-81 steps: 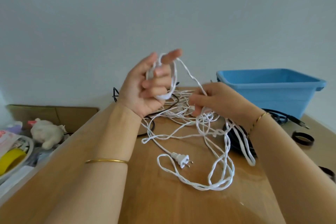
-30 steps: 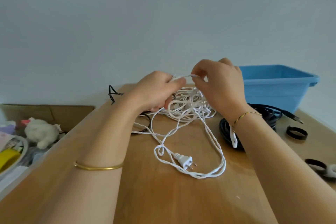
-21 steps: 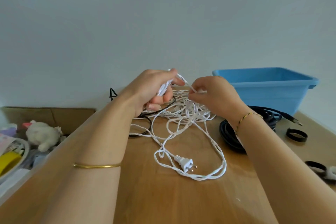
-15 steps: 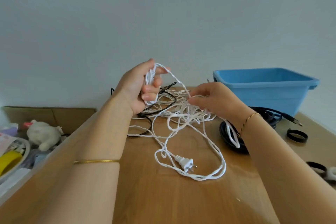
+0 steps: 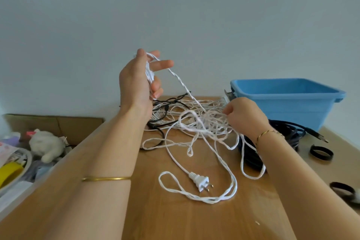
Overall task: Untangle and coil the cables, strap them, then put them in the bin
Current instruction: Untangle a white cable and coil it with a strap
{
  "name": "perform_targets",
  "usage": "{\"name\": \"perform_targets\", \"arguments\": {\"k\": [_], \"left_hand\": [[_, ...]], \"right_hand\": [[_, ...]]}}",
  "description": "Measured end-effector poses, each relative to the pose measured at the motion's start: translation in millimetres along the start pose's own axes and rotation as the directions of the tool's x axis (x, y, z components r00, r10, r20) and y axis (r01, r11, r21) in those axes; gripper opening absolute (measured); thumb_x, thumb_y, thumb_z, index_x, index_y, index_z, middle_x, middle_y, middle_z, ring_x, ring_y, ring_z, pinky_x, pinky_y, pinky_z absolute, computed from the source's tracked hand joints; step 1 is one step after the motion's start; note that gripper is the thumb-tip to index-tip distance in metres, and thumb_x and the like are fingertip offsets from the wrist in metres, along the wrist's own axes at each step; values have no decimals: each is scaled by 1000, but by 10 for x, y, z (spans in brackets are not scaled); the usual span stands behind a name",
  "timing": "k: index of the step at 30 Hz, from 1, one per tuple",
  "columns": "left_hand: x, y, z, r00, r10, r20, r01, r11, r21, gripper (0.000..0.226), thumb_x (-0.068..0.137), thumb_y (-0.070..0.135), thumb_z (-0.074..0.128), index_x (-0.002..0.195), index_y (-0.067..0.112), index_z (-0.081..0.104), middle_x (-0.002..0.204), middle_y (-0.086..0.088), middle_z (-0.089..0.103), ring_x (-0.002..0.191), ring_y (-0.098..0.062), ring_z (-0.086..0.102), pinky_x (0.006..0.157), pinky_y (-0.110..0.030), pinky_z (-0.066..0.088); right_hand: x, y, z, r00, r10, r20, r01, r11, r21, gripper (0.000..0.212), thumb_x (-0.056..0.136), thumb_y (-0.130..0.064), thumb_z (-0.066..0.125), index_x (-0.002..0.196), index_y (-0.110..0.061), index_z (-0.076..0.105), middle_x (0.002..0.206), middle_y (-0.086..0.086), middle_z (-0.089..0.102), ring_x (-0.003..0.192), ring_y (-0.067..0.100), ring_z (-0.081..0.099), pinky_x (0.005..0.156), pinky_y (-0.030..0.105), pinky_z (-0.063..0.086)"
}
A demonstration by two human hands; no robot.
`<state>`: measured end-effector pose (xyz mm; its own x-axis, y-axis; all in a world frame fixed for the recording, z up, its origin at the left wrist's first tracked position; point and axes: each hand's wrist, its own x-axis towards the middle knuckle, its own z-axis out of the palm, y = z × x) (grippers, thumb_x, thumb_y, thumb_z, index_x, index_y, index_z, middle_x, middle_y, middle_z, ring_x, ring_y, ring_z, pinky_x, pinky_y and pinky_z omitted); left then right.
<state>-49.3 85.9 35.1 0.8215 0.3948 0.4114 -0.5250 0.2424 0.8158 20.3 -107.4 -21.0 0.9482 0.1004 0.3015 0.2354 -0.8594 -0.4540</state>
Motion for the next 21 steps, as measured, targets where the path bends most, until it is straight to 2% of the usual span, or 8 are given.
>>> {"name": "perform_targets", "arguments": {"k": [2,4,7,11,14,18,19,21], "left_hand": [[-8,-5,16,992,-44,118,39,998,40,37,103,34,33,101,9,59,84,-6,73,34,-6,27,35,-16,24],[-30,-36,60,979,-71,193,49,992,118,38,103,34,33,102,7,60,85,-8,73,33,-5,28,34,-16,24],[-43,-101,88,978,-75,193,37,980,195,38,103,34,35,103,5,61,81,-9,73,33,-6,30,34,-16,24],[-10,-104,-33,957,-207,203,141,944,298,39,101,35,40,99,7,65,61,-4,62,32,-5,29,32,-16,23],[-43,-58,-56,759,-421,497,360,907,218,40,96,33,40,94,3,65,48,1,50,28,0,26,26,-10,20],[-2,-17,-18,428,-301,852,688,720,-91,41,97,25,42,115,-8,58,55,-7,54,36,-5,30,30,-16,31],[25,-1,-37,419,-248,873,743,646,-173,41,97,22,43,121,-11,52,60,-12,55,41,-7,32,34,-20,34],[59,38,-80,552,-234,800,730,600,-328,42,94,18,43,125,-11,47,65,-13,54,43,-11,37,38,-22,36]], "right_hand": [[-59,-125,-90,992,-101,-71,120,928,354,33,90,-4,45,114,-15,65,112,2,67,105,18,60,91,32,47],[-161,-295,-203,976,-213,41,118,681,722,27,95,-16,47,116,-18,64,108,-2,70,107,10,60,96,29,43],[-265,-400,-220,911,-369,187,103,640,761,26,96,-30,49,108,-13,66,85,1,72,88,15,68,92,37,51],[-249,-425,-230,962,-272,-33,160,458,874,19,97,-16,49,89,-9,64,59,3,46,51,16,51,56,32,53],[-175,-372,-257,991,-80,-105,123,270,955,19,97,-13,47,85,-10,61,60,-1,34,43,9,34,47,24,36],[-201,-384,-116,991,-121,52,-7,351,936,21,99,-17,46,85,-10,61,59,-2,34,43,8,29,41,22,33],[-222,-408,-70,977,-181,117,-35,404,914,23,99,-20,46,86,-10,62,59,-2,36,43,9,30,40,22,34],[-261,-462,-4,924,-310,225,-38,511,859,27,100,-23,45,87,-8,64,58,-1,40,42,10,35,40,23,40]]}}
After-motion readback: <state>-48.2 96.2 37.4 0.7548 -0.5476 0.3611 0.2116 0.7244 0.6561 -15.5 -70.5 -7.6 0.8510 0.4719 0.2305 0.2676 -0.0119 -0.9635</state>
